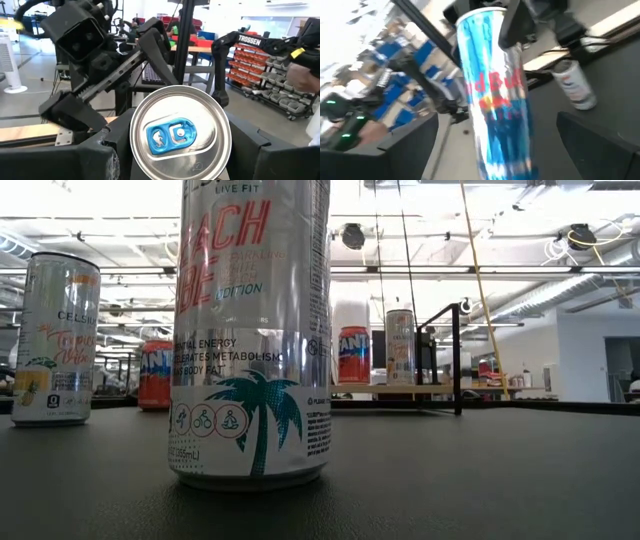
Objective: Place canned beverage on shelf
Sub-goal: Put the top blue soda can on the shelf
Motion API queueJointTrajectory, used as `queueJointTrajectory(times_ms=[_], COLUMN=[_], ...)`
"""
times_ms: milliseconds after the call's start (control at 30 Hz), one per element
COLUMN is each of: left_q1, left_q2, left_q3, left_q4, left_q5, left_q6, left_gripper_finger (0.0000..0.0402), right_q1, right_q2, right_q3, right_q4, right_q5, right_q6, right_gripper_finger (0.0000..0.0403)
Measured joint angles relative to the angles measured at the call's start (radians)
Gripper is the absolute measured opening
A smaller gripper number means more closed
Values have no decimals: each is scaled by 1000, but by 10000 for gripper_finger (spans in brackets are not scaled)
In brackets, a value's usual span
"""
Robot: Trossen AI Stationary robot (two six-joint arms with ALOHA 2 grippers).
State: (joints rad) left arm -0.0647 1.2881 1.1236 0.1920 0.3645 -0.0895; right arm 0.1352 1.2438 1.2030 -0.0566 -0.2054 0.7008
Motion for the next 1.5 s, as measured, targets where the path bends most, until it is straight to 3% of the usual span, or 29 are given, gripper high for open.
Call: queueJointTrajectory(times_ms=[200, 367, 733, 933, 1067, 1300, 1500], left_q1=[0, 0, 3, 8, 21, 36, 37], left_q2=[0, 0, 0, -1, -11, -100, -134], left_q3=[0, 0, 0, 0, 0, 2, 1], left_q4=[-11, -21, -22, -23, -40, -221, -218], left_q5=[1, 1, -7, -53, -127, -402, -493], left_q6=[1, -2, -7, -23, -53, -63, -116], left_gripper_finger=[214, 214, 215, 240, 270, 322, 336], right_q1=[-47, -49, -56, -57, -58, -45, -28], right_q2=[76, 102, 142, 143, 136, 106, 105], right_q3=[0, 0, 0, 0, -1, -2, -2], right_q4=[89, 94, 107, 102, 86, 81, 89], right_q5=[-165, -237, -268, -217, -86, 323, 566], right_q6=[35, 17, -19, -62, -98, -217, -381], right_gripper_finger=[393, 370, 286, 228, 212, 215, 215])
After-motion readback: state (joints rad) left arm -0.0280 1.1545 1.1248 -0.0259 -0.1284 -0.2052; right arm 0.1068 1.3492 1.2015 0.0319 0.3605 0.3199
